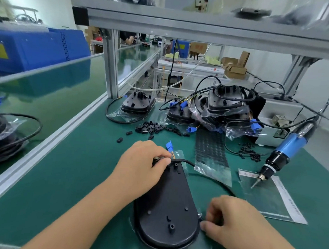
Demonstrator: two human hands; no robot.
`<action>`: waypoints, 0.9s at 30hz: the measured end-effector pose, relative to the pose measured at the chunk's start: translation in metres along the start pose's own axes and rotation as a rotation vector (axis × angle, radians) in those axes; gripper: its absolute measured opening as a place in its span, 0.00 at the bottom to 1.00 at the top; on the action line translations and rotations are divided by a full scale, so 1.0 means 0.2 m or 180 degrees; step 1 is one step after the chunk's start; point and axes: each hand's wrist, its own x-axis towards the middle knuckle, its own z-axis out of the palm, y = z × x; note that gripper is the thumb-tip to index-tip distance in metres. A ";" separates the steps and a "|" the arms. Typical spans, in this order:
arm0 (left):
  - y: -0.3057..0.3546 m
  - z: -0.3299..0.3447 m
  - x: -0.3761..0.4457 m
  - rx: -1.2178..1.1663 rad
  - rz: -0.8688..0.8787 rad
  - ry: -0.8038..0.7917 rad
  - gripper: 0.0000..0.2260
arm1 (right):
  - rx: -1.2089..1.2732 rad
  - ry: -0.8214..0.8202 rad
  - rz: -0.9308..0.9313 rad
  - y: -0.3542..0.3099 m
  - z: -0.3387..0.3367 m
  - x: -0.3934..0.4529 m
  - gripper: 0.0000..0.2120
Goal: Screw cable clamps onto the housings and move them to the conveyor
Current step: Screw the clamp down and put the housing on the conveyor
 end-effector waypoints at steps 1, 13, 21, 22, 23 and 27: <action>0.01 0.01 0.02 0.0022 0.0001 -0.0080 0.08 | -0.0030 0.0140 -0.0008 -0.01 0.00 0.01 0.12; 0.01 -0.02 0.18 -0.1230 -0.1277 -0.0531 0.17 | 0.0304 0.1890 -0.0933 -0.32 -0.06 0.08 0.03; 0.04 -0.17 0.12 0.0382 -0.1001 -0.0657 0.19 | 0.0086 0.2445 -0.1537 -0.57 0.00 0.08 0.09; 0.02 -0.20 0.11 0.0420 -0.0893 -0.0782 0.15 | 0.0109 0.2366 -0.1602 -0.59 0.00 0.08 0.10; -0.02 -0.22 0.09 0.0304 -0.0849 -0.0963 0.12 | 0.0155 0.2232 -0.1649 -0.60 0.01 0.07 0.10; -0.12 -0.20 -0.04 -0.0487 -0.1198 -0.0683 0.09 | 0.0695 0.2046 -0.1287 -0.52 0.01 0.10 0.09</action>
